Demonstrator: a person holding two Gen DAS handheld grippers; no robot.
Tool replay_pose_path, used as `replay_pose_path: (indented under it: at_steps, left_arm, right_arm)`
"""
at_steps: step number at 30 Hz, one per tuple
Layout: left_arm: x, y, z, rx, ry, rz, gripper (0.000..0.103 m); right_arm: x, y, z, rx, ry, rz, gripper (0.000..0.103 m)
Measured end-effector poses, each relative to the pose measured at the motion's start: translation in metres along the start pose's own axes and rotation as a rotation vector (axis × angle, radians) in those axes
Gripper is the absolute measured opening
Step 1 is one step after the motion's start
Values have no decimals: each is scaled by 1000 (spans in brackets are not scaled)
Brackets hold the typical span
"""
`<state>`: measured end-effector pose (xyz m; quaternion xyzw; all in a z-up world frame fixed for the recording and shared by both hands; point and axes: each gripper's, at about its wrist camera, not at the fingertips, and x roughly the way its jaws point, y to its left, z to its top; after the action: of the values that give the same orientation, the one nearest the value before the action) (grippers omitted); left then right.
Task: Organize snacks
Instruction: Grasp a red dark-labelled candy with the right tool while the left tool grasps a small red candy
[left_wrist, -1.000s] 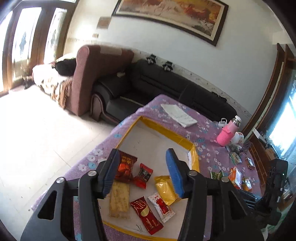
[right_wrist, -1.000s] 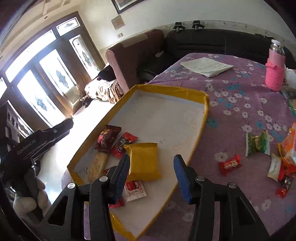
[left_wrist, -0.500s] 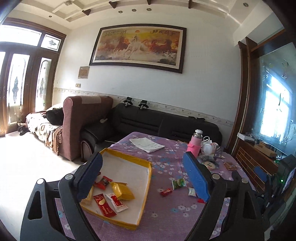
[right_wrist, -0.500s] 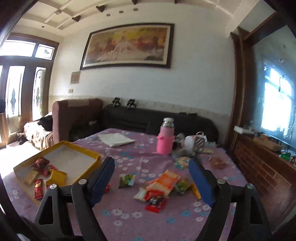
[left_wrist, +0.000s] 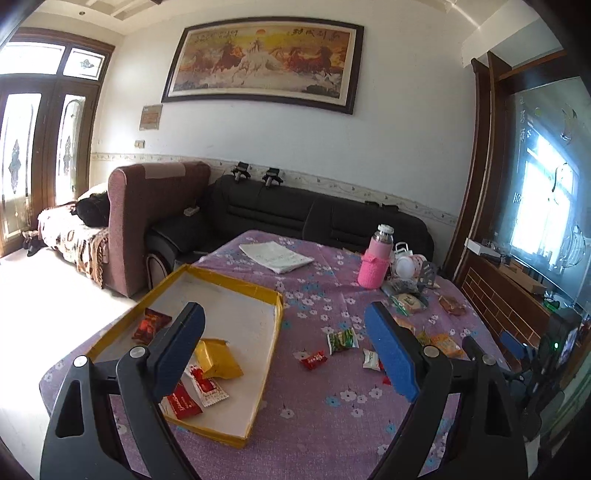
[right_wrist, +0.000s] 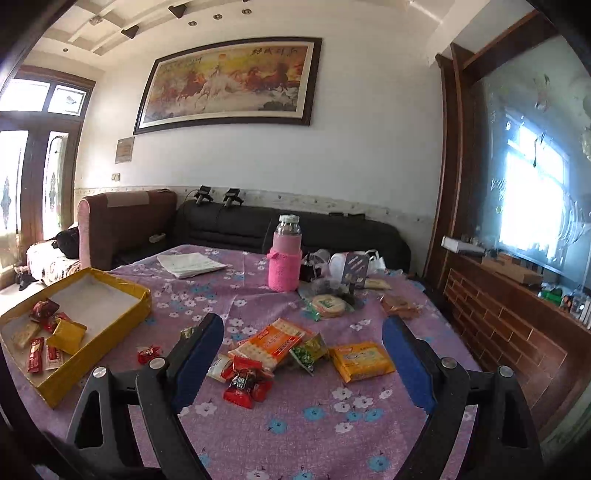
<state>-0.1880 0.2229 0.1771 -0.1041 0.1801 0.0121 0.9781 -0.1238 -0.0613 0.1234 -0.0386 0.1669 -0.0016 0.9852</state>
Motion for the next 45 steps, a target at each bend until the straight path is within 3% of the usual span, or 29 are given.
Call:
replay_pose_path:
  at_steps: [4,6,7,10,13,17,19,20,23,29,35,36,37,39,45]
  left_arm:
    - [42,4,-10,-62,151,-84,89]
    - [60,9,-13,-111,212,-130,89]
    - [70,9,-13,-129,239,-151,89]
    - [95,7,-16,-151,306,-192,87]
    - [122,-8,-20,-100,384,-232,68]
    - [169,-46,-27,42,462,-196,67]
    - [191,-60,-31,99,510,-183,67]
    - [203,-68,-34,135,533,-170,67]
    - [225,-81,-43,231,558,-108,67]
    - [245,-80,-64,315,617,-38,67]
    - [259,-76,-82,362,633,-31,67]
    - [260,-76,-84,371,636,-29,64]
    - [260,-78,-87,387,634,-24,40]
    - [259,-79,-87,372,635,-59,14]
    - [231,-81,-76,320,568,-79,14]
  right_arm:
    - [63,-29,-8,240,279,280,87]
    - [93,-35,-18,345,405,395,73]
    - [112,-35,-25,388,471,434,71]
    - [139,-29,-39,414,555,446,62]
    - [153,-20,-47,390,570,433,62]
    - [164,-6,-55,342,586,420,59]
    - [168,0,-57,309,595,413,43]
    - [169,3,-58,290,599,401,27]
    - [168,2,-58,269,583,393,27]
    - [164,-7,-59,287,572,418,27]
    - [162,-7,-57,307,581,458,27]
    - [161,-7,-56,307,577,461,27]
    - [160,-7,-55,308,573,463,27]
    - [158,-8,-54,313,563,465,27]
    - [152,-9,-48,328,526,499,26]
